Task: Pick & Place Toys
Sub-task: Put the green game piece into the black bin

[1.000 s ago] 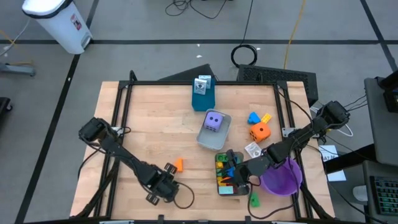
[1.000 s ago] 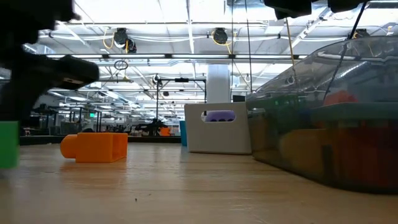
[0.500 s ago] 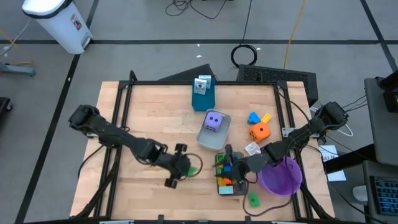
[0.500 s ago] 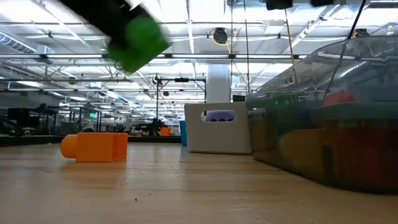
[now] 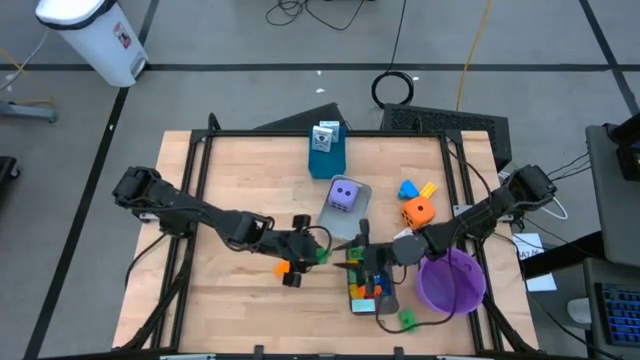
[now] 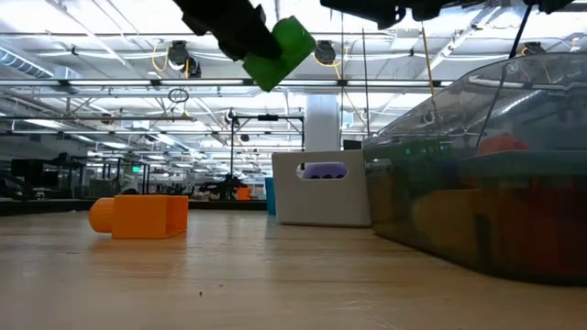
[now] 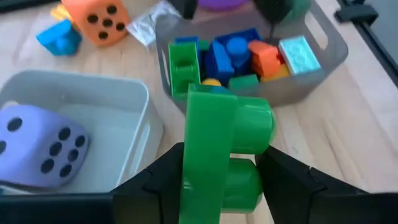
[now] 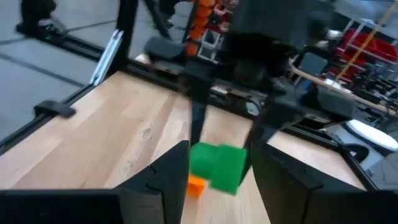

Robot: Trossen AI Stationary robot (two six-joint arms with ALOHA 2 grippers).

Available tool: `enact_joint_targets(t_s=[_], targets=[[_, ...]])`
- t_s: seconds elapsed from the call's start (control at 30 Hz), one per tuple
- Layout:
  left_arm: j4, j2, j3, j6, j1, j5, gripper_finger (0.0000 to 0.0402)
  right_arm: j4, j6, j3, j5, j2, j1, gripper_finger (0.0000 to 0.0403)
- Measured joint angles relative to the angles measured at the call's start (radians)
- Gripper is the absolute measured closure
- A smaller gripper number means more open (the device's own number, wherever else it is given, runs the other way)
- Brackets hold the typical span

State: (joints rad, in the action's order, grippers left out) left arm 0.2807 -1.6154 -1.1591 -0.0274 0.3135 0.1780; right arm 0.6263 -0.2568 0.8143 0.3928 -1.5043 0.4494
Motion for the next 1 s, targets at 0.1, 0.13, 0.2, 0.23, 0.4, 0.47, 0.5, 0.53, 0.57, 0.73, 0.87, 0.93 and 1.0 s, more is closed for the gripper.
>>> enact_joint_targets(t_s=[0.1, 0.13, 0.2, 0.23, 0.4, 0.47, 0.5, 0.53, 0.57, 0.73, 0.87, 0.93, 1.0], targets=[[-0.036, 0.000, 0.000, 0.008, -0.003, 0.007, 0.0216, -0.002, 0.014, 0.000, -0.001, 0.000, -0.019, 0.0237], [-0.047, 0.000, 0.000, 0.014, -0.005, 0.007, 0.0216, -0.004, 0.021, 0.000, -0.002, 0.000, -0.026, 0.0237], [-0.057, 0.000, 0.000, 0.032, -0.006, 0.009, 0.0221, 0.005, 0.036, 0.000, -0.001, 0.000, -0.040, 0.0237], [-0.055, 0.000, 0.000, 0.042, -0.007, 0.010, 0.0224, 0.008, 0.036, 0.000, -0.001, 0.000, -0.045, 0.0238], [-0.075, 0.000, 0.000, 0.056, -0.013, 0.035, 0.0222, 0.006, 0.045, 0.000, -0.005, 0.000, -0.050, 0.0238], [-0.098, 0.000, 0.000, 0.069, -0.017, 0.037, 0.0215, 0.006, 0.064, 0.000, -0.005, 0.000, -0.051, 0.0237], [-0.106, 0.000, 0.000, 0.074, -0.019, 0.038, 0.0212, 0.006, 0.065, 0.000, -0.005, 0.000, -0.051, 0.0236], [-0.113, 0.000, 0.000, 0.076, -0.020, 0.038, 0.0212, 0.007, 0.065, 0.000, -0.004, 0.000, -0.051, 0.0236], [-0.122, 0.000, 0.000, 0.077, -0.023, 0.037, 0.0213, 0.008, 0.065, 0.000, -0.004, 0.000, -0.051, 0.0237], [-0.148, -0.001, 0.002, 0.078, -0.030, 0.035, 0.0227, 0.011, 0.067, 0.000, -0.003, 0.001, -0.051, 0.0236], [-0.163, -0.001, 0.002, 0.078, -0.032, 0.035, 0.0220, 0.012, 0.065, 0.001, -0.003, 0.001, -0.050, 0.0236], [-0.171, -0.001, 0.002, 0.078, -0.033, 0.035, 0.0210, 0.012, 0.065, 0.002, -0.003, 0.002, -0.051, 0.0236], [-0.177, -0.001, 0.002, 0.079, -0.034, 0.036, 0.0206, 0.012, 0.065, 0.002, -0.003, 0.002, -0.051, 0.0236]])
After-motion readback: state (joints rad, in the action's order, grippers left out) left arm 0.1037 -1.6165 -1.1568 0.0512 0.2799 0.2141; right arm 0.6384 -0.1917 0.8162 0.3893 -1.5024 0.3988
